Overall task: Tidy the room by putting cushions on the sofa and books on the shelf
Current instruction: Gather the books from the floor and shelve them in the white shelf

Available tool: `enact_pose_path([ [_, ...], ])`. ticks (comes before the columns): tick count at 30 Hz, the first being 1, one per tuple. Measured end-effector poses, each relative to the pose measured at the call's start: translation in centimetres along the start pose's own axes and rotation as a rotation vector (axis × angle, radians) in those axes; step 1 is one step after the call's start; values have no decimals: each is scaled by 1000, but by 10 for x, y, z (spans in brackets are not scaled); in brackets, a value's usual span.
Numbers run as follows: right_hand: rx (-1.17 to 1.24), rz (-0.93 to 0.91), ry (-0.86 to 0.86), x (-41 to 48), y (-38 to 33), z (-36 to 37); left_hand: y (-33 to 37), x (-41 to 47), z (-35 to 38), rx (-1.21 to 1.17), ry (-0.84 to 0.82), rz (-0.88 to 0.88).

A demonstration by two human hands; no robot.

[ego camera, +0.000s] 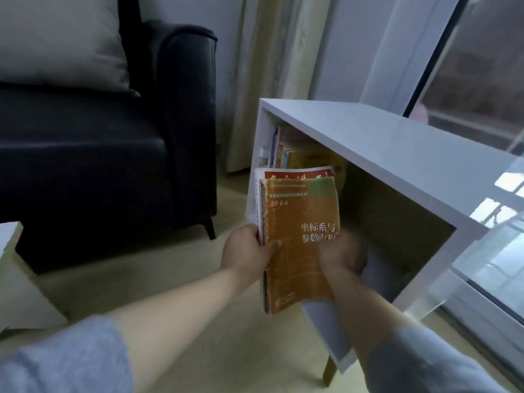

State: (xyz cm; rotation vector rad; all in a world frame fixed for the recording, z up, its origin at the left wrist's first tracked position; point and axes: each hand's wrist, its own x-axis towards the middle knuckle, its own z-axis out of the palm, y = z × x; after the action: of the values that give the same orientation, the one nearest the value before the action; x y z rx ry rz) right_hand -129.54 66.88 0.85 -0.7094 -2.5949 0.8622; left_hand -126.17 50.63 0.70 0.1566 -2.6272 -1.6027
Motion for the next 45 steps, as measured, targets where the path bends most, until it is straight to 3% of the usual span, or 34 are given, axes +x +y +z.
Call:
enact_pose_path([
  [5, 104, 57, 64, 39, 4, 21, 9, 45, 16, 23, -43, 29],
  [9, 282, 53, 133, 58, 7, 49, -3, 73, 23, 6, -49, 122],
  [17, 388, 71, 320, 98, 18, 67, -8, 128, 52, 42, -120, 322],
  [21, 420, 131, 320, 109, 27, 90, -13, 147, 60, 72, -96, 350],
  [29, 494, 63, 345, 136, 25, 107, -21, 159, 73, 25, -33, 346],
  [34, 511, 79, 274, 144, 24, 110, -20, 158, 74, 181, 9, 309],
  [40, 560, 94, 97, 136, 28, 119, -1, 171, 58, 650, -128, 335],
  [45, 564, 131, 62, 132, 34, 132, -14, 166, 59, 602, -160, 303],
])
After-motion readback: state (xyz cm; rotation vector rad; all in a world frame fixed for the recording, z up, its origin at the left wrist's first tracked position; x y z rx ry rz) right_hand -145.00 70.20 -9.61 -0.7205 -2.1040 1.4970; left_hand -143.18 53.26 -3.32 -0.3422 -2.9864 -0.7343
